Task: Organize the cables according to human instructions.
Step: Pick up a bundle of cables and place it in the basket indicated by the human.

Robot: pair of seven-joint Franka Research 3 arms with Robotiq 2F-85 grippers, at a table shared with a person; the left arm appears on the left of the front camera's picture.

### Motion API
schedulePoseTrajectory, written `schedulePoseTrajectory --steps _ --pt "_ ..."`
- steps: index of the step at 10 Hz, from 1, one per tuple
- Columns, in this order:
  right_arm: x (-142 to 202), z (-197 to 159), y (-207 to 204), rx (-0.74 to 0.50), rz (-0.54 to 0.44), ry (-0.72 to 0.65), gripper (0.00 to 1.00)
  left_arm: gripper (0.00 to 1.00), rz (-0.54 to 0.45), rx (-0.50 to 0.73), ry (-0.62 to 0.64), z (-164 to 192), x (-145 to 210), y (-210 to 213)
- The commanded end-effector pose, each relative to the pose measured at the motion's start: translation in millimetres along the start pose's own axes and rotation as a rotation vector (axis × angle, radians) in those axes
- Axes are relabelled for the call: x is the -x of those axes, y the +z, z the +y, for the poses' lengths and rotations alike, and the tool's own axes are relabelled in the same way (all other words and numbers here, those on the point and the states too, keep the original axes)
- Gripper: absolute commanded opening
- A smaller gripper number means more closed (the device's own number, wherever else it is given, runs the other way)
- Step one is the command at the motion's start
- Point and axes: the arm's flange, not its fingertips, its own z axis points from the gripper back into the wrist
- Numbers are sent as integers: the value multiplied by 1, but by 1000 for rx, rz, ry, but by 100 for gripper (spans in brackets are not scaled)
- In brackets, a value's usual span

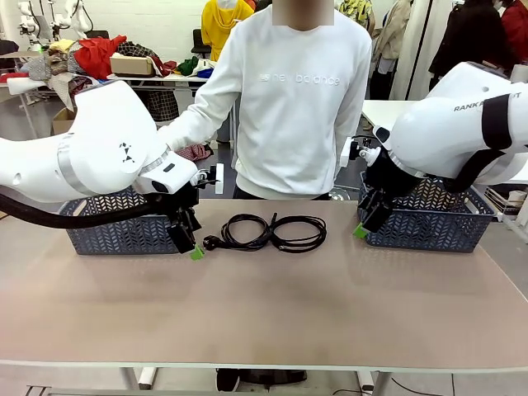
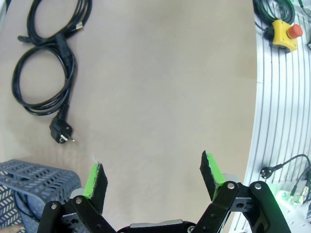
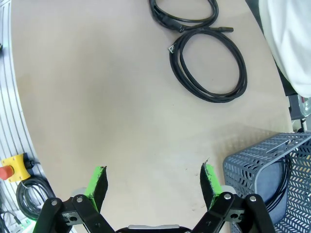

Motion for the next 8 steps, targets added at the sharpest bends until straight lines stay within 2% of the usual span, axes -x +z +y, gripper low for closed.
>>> schedulePoseTrajectory --steps 1,2,5,8 --pt "-1 1 0 -1 -2 3 100 100 1 4 9 0 1 2" --pt "-1 1 0 -1 -2 3 100 100 0 0 0 0 0 0" --pt "-1 1 0 -1 -2 3 100 100 122 -13 -146 30 -36 -16" --pt "-1 1 0 -1 -2 3 100 100 218 1 -207 69 -74 -42"
